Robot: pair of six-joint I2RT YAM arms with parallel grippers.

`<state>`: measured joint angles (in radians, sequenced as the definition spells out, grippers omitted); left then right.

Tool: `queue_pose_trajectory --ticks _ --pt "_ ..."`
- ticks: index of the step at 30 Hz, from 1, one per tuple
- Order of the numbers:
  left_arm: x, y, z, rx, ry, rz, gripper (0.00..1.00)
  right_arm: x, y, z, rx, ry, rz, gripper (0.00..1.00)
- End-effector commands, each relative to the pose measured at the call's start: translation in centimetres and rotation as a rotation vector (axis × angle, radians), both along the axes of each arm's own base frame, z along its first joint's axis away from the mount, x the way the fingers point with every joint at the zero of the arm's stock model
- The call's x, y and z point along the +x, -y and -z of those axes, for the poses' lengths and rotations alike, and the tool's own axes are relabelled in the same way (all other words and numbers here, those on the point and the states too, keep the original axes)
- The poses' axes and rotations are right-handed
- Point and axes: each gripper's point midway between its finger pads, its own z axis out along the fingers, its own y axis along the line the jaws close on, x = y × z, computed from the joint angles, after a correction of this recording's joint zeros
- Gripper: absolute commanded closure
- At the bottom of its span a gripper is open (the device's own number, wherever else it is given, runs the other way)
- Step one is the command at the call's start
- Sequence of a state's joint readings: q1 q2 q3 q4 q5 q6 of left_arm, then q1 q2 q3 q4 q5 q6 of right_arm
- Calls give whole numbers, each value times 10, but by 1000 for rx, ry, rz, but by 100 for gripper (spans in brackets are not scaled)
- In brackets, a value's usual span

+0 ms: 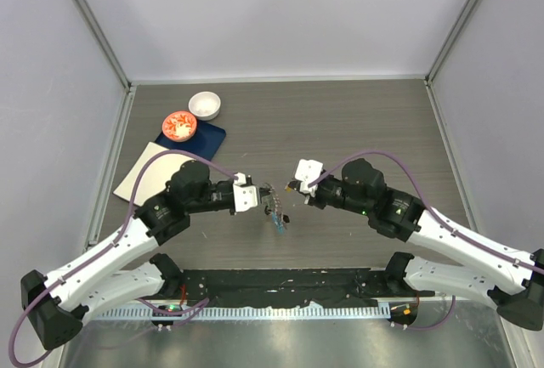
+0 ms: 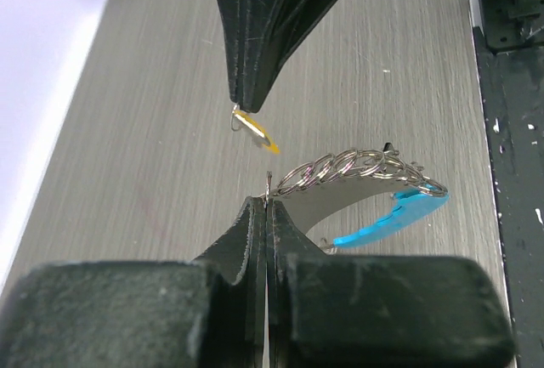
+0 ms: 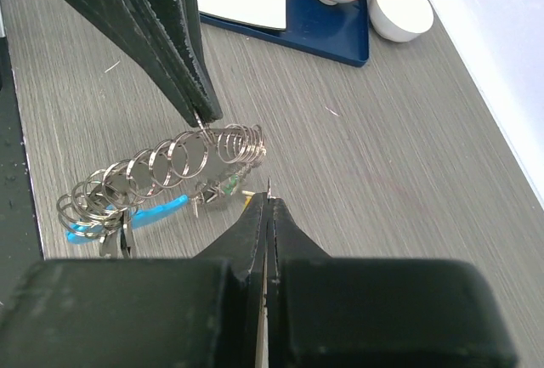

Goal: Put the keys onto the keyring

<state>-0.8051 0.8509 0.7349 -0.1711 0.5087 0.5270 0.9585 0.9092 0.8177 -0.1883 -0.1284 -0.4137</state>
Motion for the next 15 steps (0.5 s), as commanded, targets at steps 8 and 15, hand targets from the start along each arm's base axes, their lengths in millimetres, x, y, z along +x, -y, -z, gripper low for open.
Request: queue_pose_trajectory --ticks 8,15 --pt "2 15 -38 -149 77 35 100 -7 -1 -20 23 36 -12 99" --pt "0 14 -25 -167 12 13 100 -8 -1 -7 -43 45 -17 99"
